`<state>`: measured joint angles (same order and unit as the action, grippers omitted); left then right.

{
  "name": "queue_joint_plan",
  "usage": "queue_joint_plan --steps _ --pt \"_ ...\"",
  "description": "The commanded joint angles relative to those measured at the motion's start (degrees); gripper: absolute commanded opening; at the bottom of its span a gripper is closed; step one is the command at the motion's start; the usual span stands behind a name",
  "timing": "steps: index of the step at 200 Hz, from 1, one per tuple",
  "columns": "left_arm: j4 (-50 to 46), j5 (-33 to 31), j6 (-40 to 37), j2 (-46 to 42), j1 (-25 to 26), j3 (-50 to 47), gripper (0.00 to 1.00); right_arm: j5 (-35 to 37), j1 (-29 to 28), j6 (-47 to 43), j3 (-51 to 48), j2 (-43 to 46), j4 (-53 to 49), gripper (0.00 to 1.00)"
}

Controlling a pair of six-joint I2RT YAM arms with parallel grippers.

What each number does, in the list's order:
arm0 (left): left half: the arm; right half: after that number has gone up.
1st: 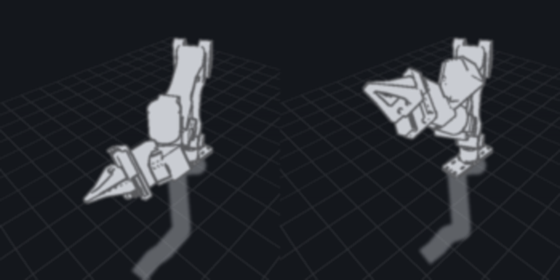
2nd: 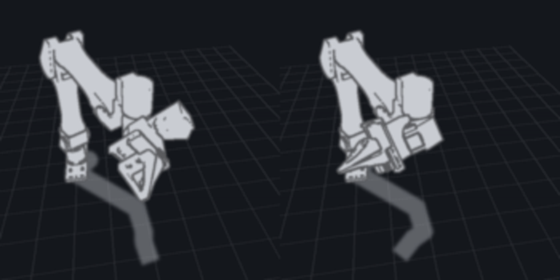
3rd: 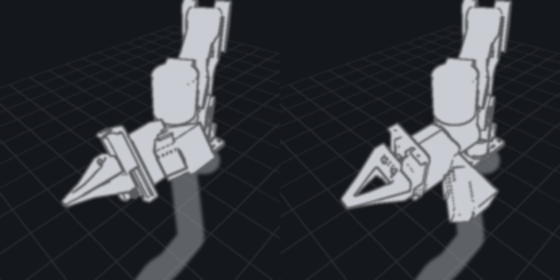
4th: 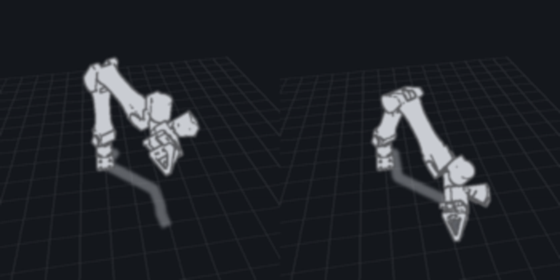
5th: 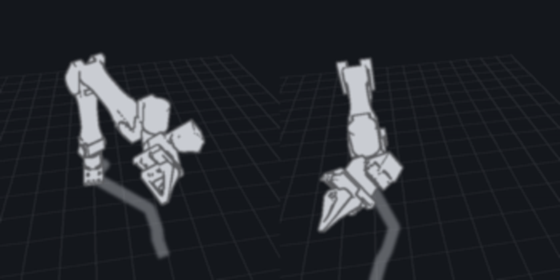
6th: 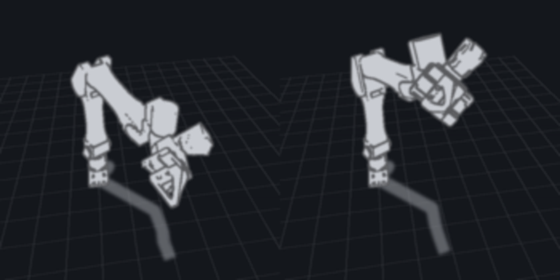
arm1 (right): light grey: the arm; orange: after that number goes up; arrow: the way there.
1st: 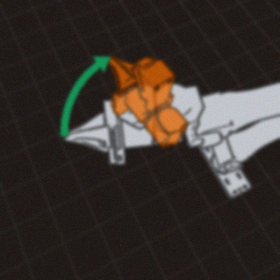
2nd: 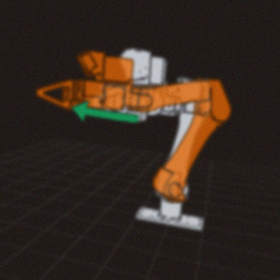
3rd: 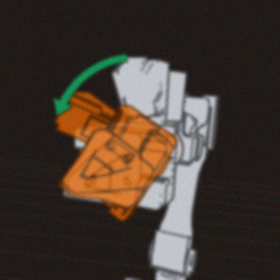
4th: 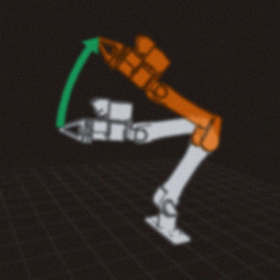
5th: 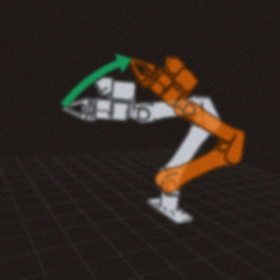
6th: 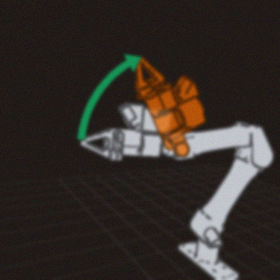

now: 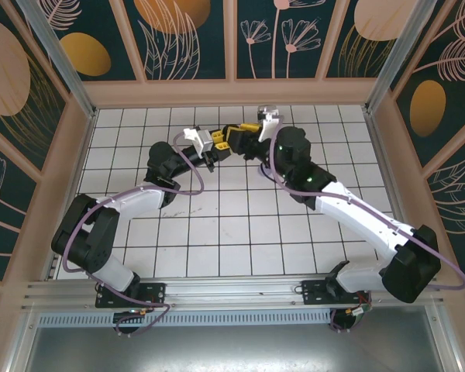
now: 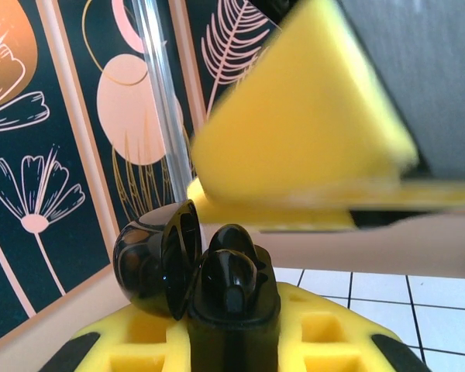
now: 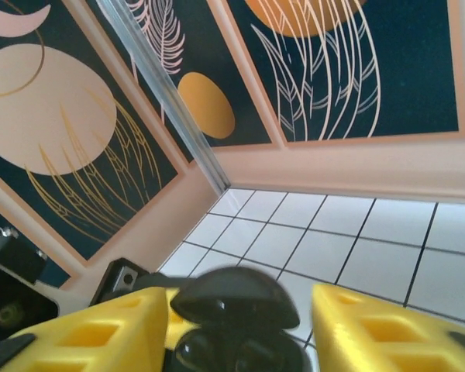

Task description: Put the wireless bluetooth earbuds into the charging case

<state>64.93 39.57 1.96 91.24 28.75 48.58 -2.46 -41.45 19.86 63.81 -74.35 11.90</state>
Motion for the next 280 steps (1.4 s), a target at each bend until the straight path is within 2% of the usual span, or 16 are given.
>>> queue_joint_plan --steps 1,29,47,104,142,192,228,245,268,280 --pt "3.06 0.16 1.97 1.1 0.43 1.27 0.0 -2.16 1.36 1.77 5.54 2.61 -3.56 0.55" --pt "4.15 0.82 3.05 1.83 0.44 0.75 0.0 -4.46 3.92 3.16 11.28 1.55 -9.95 0.56" --pt "4.15 1.13 2.97 1.92 0.4 0.3 0.0 -6.13 5.63 3.17 17.1 -1.95 -16.89 0.52" --pt "1.64 3.26 1.35 2.36 0.43 0.04 0.0 -13.11 7.97 0.68 37.12 -17.65 -38.05 0.16" --pt "0.18 3.06 0.72 2.27 0.43 0.36 0.0 -15.96 7.87 -1.24 44.54 -23.88 -47.8 0.08" --pt "-1.69 1.64 0.92 3.3 0.44 1.59 0.0 -18.42 6.09 -2.76 41.12 -20.92 -54.0 0.02" --pt "-1.75 0.13 2.32 4.11 0.46 2.5 0.0 -18.02 5.37 -1.44 34.2 -15.52 -53.09 0.0" --pt "-1.56 -0.36 3.67 4.6 0.43 2.58 0.0 -16.1 6.22 0.45 32.1 -13.3 -50.16 0.0" --pt "-5.08 -1.66 6.71 5.69 0.45 3.54 0.0 -6.17 8.59 4.37 28.98 -9.68 -45.28 0.06" --pt "-9.02 -2.88 10.24 6.58 0.43 4.91 0.0 -3.35 9.76 6.44 24.97 -7.39 -41.71 0.09"
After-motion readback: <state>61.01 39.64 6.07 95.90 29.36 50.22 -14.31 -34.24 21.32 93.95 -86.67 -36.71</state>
